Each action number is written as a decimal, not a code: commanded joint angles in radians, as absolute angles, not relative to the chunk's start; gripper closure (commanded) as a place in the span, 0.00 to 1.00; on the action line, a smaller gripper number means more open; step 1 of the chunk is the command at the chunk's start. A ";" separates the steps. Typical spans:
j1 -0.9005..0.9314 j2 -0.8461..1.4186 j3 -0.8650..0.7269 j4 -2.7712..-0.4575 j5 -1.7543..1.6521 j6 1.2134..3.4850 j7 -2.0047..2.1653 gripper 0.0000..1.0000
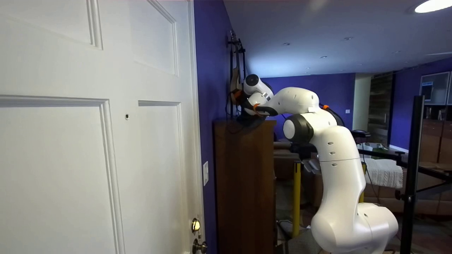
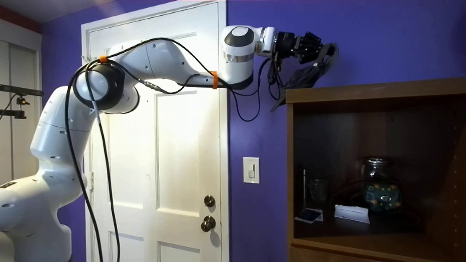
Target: Take the hat off of the door and put it on the cabinet
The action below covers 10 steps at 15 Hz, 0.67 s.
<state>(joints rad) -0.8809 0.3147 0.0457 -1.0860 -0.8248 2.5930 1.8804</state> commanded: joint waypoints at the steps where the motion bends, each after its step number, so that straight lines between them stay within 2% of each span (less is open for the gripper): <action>1: -0.849 0.420 0.022 -0.915 -0.835 2.515 2.000 0.98; 2: -0.845 0.440 0.018 -0.887 -0.840 2.500 2.013 0.98; 3: -0.867 0.366 0.037 -1.007 -0.825 2.538 1.958 0.94; 9: -0.861 0.418 0.034 -0.935 -0.825 2.519 1.979 0.94; 10: -0.861 0.418 0.034 -0.933 -0.825 2.518 1.980 0.98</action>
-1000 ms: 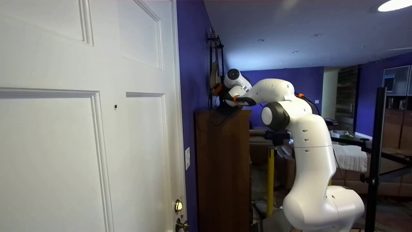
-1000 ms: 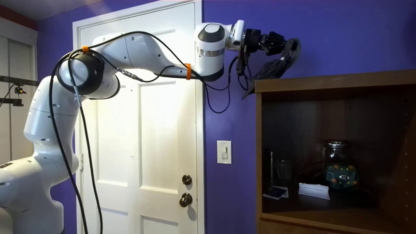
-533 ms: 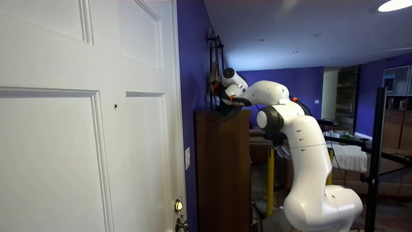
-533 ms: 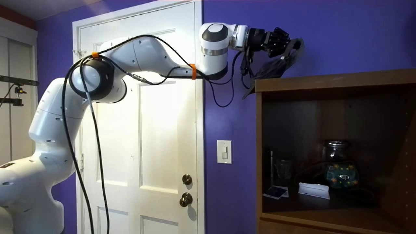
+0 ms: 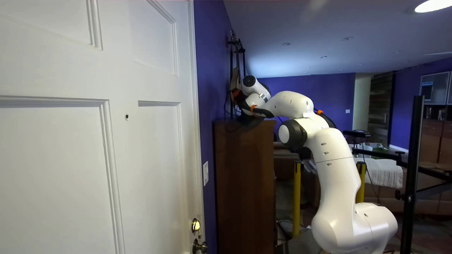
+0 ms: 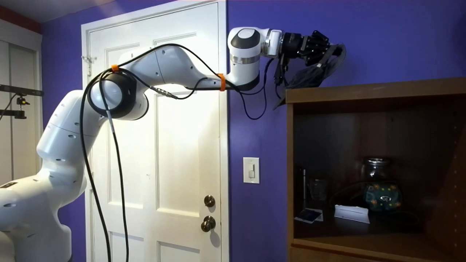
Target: Take the hat off of the door and put it on the cabinet
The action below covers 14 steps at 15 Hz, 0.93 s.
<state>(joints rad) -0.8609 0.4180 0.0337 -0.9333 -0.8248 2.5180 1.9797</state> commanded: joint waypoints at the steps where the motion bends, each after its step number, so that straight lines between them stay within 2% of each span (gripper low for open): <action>1: -0.841 0.446 0.014 -0.893 -0.854 2.493 2.027 0.98; 9: -0.782 0.565 -0.006 -0.718 -0.835 2.311 2.150 0.98; 14: -0.787 0.648 0.008 -0.585 -0.803 2.288 2.129 0.98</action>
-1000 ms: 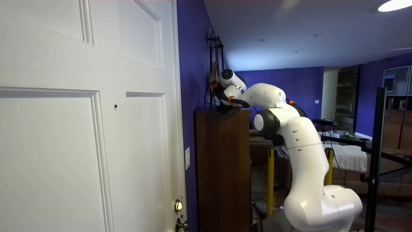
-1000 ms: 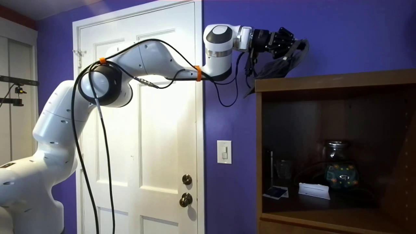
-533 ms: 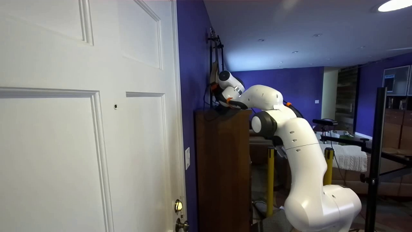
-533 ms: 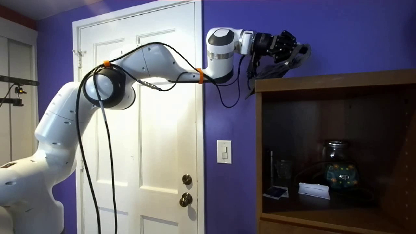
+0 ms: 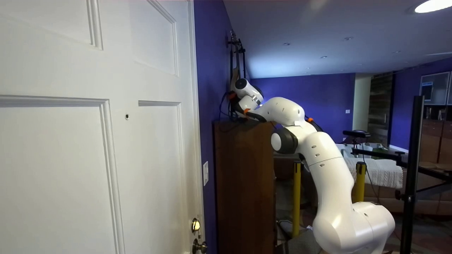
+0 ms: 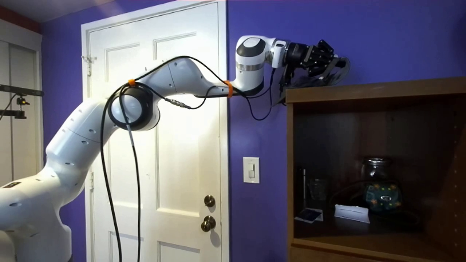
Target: Take the hat off of the door and put it on the cabinet
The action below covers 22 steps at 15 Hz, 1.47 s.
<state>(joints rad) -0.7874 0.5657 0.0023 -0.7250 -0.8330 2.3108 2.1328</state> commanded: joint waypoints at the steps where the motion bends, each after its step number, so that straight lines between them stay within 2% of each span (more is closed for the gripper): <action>1: -0.788 0.665 0.008 -0.560 -0.802 2.291 2.134 0.98; 12: -0.813 0.740 0.062 -0.475 -0.708 2.363 2.082 0.98; 18: -0.802 0.766 0.029 -0.451 -0.727 2.352 2.154 0.98; 19: -0.802 0.768 0.029 -0.450 -0.727 2.353 2.158 0.69; 20: -0.801 0.768 0.027 -0.448 -0.729 2.351 2.166 0.67; 22: -0.801 0.767 0.029 -0.450 -0.726 2.347 2.171 0.54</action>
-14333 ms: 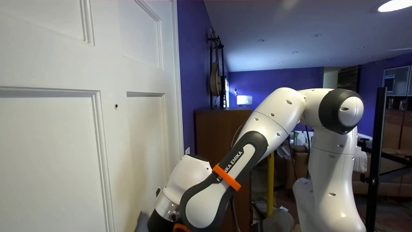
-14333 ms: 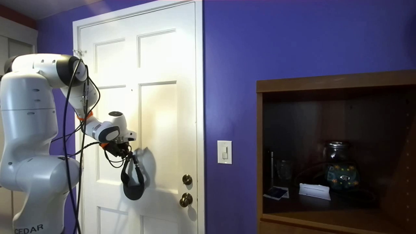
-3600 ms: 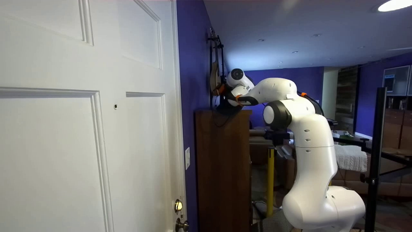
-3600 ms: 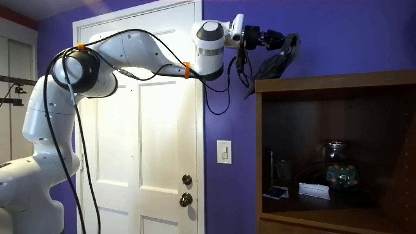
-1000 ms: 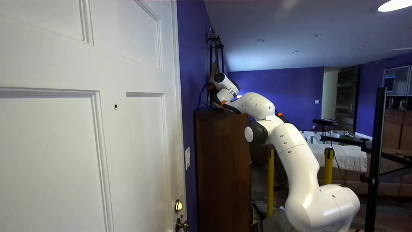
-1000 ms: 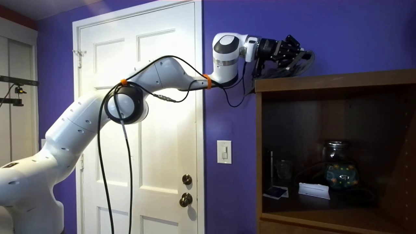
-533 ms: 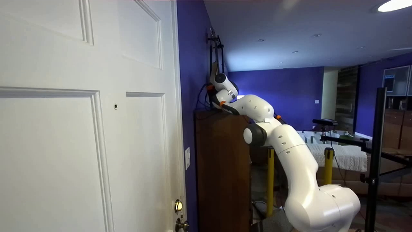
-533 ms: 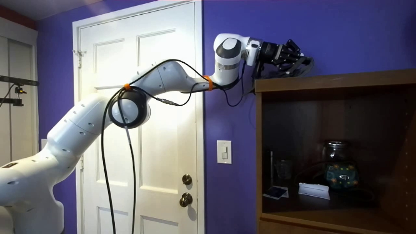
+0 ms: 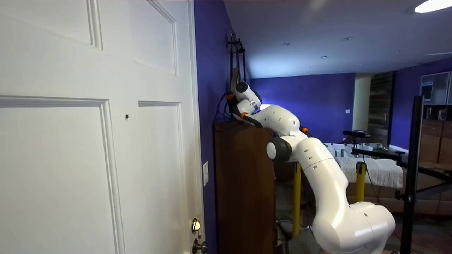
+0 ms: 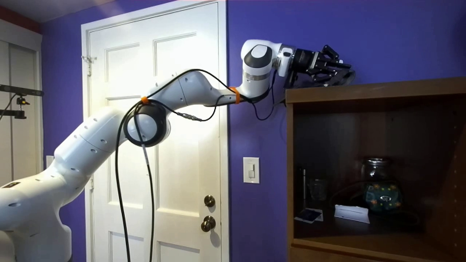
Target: Take the hat off of the door and put it on the cabinet
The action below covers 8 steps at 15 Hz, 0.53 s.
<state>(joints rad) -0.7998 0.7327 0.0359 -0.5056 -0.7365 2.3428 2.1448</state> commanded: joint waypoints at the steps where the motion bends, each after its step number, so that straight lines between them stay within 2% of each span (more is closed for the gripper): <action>1: -0.800 0.768 0.027 -0.450 -0.728 2.346 2.176 0.48; 8: -0.791 0.749 0.030 -0.460 -0.714 2.253 2.198 0.00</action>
<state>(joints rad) -0.7993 0.7336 0.0359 -0.5051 -0.7342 2.3225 2.1687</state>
